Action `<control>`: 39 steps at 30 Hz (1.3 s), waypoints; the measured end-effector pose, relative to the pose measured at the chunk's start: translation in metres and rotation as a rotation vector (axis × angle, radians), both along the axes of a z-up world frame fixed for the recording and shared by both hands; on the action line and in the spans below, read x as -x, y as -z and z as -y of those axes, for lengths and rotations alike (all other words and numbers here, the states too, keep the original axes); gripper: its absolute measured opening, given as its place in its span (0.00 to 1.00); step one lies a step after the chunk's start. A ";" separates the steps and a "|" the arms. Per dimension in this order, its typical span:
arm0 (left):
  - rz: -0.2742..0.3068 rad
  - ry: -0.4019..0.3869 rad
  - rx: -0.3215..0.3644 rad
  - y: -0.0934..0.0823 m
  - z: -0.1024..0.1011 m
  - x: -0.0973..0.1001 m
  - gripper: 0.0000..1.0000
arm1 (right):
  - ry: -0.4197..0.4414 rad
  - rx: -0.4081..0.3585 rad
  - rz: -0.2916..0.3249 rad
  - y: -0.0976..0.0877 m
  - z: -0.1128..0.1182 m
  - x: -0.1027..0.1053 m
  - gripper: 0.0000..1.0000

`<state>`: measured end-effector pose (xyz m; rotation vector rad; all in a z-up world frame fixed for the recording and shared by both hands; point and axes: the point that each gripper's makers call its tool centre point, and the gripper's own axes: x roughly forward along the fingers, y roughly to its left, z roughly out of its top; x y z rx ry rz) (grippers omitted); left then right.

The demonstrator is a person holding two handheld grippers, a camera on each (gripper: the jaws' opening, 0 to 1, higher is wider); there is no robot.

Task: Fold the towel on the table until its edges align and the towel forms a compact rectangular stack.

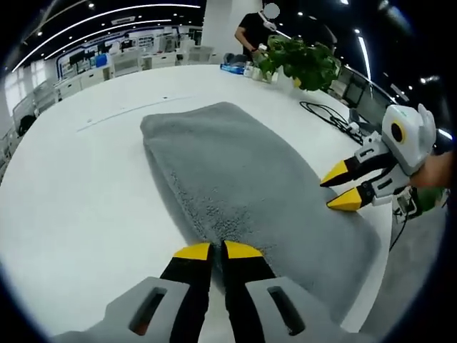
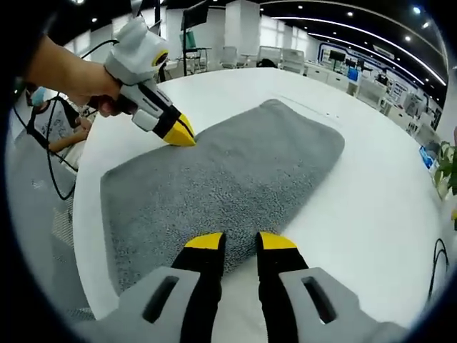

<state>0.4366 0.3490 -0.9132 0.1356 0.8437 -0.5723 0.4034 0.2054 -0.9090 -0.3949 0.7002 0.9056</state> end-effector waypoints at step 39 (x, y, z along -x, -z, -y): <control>0.142 0.266 -0.008 -0.043 0.066 0.054 0.26 | -0.063 -0.142 0.012 -0.034 0.032 0.046 0.22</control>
